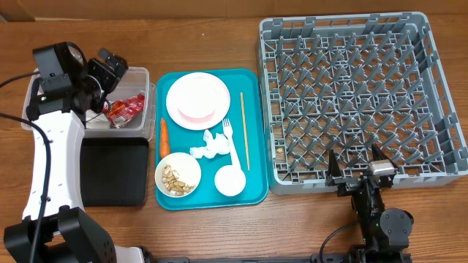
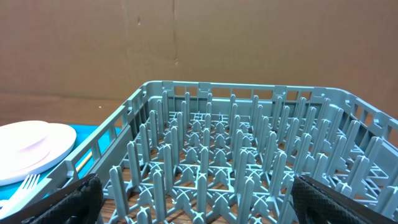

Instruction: Sort waste into correct bins and load items into the dishwasher

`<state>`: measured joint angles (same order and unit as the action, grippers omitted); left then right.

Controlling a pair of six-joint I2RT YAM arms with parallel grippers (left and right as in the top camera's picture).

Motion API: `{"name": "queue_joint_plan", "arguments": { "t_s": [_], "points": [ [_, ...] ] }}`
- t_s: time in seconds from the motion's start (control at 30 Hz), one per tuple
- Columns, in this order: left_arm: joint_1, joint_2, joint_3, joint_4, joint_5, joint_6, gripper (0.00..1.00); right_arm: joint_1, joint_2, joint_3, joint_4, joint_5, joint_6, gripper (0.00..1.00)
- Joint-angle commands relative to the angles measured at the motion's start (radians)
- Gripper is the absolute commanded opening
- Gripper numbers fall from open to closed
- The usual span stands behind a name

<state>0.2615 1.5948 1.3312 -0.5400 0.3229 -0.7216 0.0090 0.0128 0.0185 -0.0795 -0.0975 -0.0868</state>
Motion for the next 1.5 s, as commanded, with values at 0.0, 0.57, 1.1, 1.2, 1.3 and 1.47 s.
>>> {"name": "queue_joint_plan", "arguments": {
  "t_s": [0.0, 0.57, 1.1, 1.2, 1.3, 1.47],
  "points": [
    [-0.008, -0.016, 0.021, 0.04, 0.219, 0.029, 1.0, 0.007, -0.01, -0.011, 0.003, -0.001, -0.007, 1.0],
    [-0.289, -0.013, 0.021, 0.026, 0.393, 0.09, 1.0, 0.045, -0.01, -0.011, 0.003, -0.001, -0.007, 1.0],
    [-0.806, -0.012, 0.02, -0.308, -0.335, 0.085, 0.78, 0.051, -0.01, -0.011, 0.003, -0.001, -0.007, 1.0],
    [-0.837, -0.012, 0.02, -0.349, -0.382, 0.067, 0.78, 0.051, -0.01, -0.011, 0.003, -0.001, -0.008, 1.0],
    [-0.84, -0.012, 0.02, -0.381, -0.43, 0.019, 0.78, 0.051, -0.01, -0.011, 0.003, -0.001, -0.008, 1.0],
    [-0.838, -0.011, 0.019, -0.389, -0.438, 0.01, 0.9, 0.051, -0.01, -0.011, 0.003, -0.001, -0.008, 1.0]
  ]
}}
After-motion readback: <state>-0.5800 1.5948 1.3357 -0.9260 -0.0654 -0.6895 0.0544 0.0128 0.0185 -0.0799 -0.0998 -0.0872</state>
